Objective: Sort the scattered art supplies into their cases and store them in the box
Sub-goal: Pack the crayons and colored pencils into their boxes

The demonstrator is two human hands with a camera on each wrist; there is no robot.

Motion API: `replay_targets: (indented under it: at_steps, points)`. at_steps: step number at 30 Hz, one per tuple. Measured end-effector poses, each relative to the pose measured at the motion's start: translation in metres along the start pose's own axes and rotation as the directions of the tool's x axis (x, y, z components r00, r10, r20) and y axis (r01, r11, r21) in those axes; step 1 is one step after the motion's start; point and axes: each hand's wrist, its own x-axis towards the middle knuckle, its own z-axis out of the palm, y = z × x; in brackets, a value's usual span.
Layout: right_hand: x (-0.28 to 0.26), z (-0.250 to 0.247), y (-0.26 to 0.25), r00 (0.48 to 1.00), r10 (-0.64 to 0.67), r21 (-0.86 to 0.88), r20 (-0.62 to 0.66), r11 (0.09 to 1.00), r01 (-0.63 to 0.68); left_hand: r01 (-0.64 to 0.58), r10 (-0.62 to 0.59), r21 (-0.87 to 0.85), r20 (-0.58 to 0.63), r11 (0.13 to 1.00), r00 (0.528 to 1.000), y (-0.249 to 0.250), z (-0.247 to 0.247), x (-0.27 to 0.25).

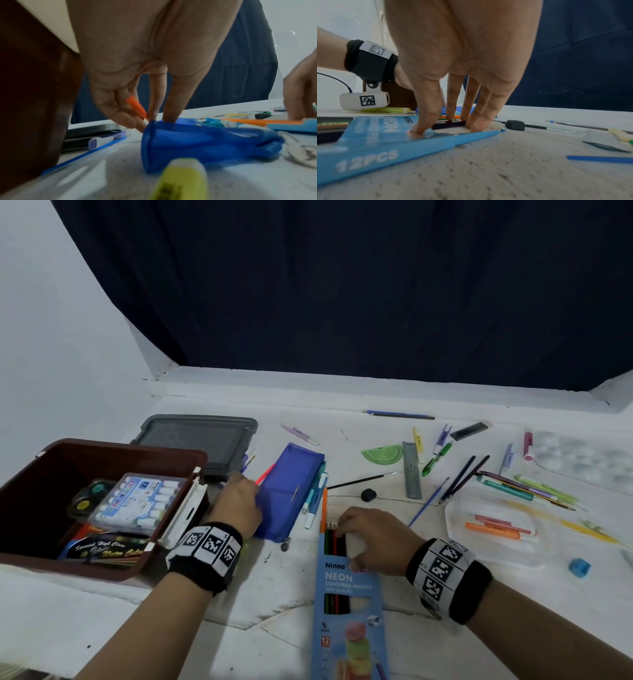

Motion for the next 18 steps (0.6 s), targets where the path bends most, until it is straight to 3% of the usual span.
replay_targets:
  at_steps: [3, 9, 14, 18]
  points:
    - [-0.002, 0.001, -0.001, 1.0, 0.002, 0.003, -0.013, 1.0, -0.002, -0.141, 0.119, -0.108, -0.191, 0.984, 0.974, 0.008, -0.006, -0.008]
    - [-0.006, 0.004, 0.0, 0.999, 0.022, 0.041, -0.041, 0.999, -0.02, -0.401, 0.282, -0.183, -0.461, 0.898, 0.841, 0.032, -0.034, -0.02]
    - [-0.011, 0.005, -0.001, 0.994, 0.045, 0.088, -0.103, 0.995, -0.036, -0.355, 0.146, -0.529, -0.395, 0.77, 0.907, 0.059, -0.055, -0.029]
    - [-0.02, 0.004, 0.002, 0.986, 0.058, 0.044, -0.158, 0.998, -0.051, -0.295, 0.141, -0.783, -0.26, 0.548, 0.955, 0.071, -0.048, -0.024]
